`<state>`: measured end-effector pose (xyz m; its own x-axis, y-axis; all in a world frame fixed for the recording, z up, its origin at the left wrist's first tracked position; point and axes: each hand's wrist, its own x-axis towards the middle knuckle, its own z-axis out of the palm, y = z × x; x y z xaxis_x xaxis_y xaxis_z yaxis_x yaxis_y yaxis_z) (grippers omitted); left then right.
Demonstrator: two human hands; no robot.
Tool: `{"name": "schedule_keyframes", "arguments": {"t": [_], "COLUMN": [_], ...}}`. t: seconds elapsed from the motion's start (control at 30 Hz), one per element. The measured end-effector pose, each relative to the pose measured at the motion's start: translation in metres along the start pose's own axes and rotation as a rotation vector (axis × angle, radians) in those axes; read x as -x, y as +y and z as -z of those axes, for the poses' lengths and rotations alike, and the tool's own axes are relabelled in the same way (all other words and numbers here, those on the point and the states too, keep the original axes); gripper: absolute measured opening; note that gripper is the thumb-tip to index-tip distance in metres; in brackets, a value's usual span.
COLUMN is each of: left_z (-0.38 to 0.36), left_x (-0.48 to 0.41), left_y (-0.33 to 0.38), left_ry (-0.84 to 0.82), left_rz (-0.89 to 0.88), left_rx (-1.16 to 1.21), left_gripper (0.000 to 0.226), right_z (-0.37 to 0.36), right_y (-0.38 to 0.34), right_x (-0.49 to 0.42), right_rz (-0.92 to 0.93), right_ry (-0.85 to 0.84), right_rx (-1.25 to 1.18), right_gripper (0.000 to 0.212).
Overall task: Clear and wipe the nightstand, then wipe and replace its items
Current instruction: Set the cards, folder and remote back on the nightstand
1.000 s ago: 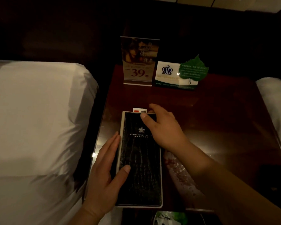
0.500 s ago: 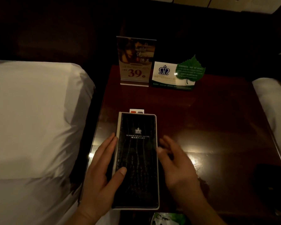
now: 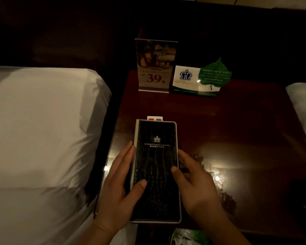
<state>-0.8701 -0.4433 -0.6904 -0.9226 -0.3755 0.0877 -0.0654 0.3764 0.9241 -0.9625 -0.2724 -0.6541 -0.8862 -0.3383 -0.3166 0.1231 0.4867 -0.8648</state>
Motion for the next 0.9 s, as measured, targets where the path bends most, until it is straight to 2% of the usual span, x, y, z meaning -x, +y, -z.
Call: {"name": "schedule_keyframes", "arguments": {"t": [0.13,0.17,0.27,0.37,0.5,0.7,0.77,0.83,0.9], "left_z": [0.0,0.0,-0.001,-0.001,-0.001,-0.002,-0.002,-0.001,0.0], "left_x": [-0.001,-0.001,-0.001,-0.002,-0.002,-0.003,-0.003,-0.003,-0.003], "left_y": [0.001,0.002,0.003,0.005,0.007,0.012,0.012,0.011,0.009], "left_ry": [0.019,0.019,0.022,0.024,0.028,0.035,0.038,0.041,0.055], "left_rz": [-0.001,-0.001,-0.001,0.015,0.016,0.022,0.023,0.021,0.018], "left_rx": [-0.002,-0.006,0.002,0.011,-0.004,-0.033,-0.035,-0.034,-0.024], "left_gripper": [0.072,0.072,0.071,0.071,0.07,0.07,0.07,0.07,0.069], "right_z": [0.018,0.018,0.003,-0.006,-0.005,-0.002,0.002,0.01,0.021], "right_y": [-0.029,-0.042,-0.076,-0.083,-0.074,-0.07,-0.071,-0.069,-0.059], "right_x": [-0.047,-0.064,-0.104,-0.12,-0.125,-0.128,-0.126,-0.119,-0.102], "right_rz": [0.194,0.258,0.387,0.412,0.439,0.435,0.405,0.334,0.225], "right_ry": [0.154,0.142,-0.11,-0.329,-0.39,-0.38,-0.368,-0.237,0.02], "right_rx": [0.25,0.304,0.446,0.564,0.609,0.55,0.428,0.233,0.112], "right_gripper": [0.051,0.051,0.045,0.039,0.04,0.044,0.047,0.049,0.045]}}
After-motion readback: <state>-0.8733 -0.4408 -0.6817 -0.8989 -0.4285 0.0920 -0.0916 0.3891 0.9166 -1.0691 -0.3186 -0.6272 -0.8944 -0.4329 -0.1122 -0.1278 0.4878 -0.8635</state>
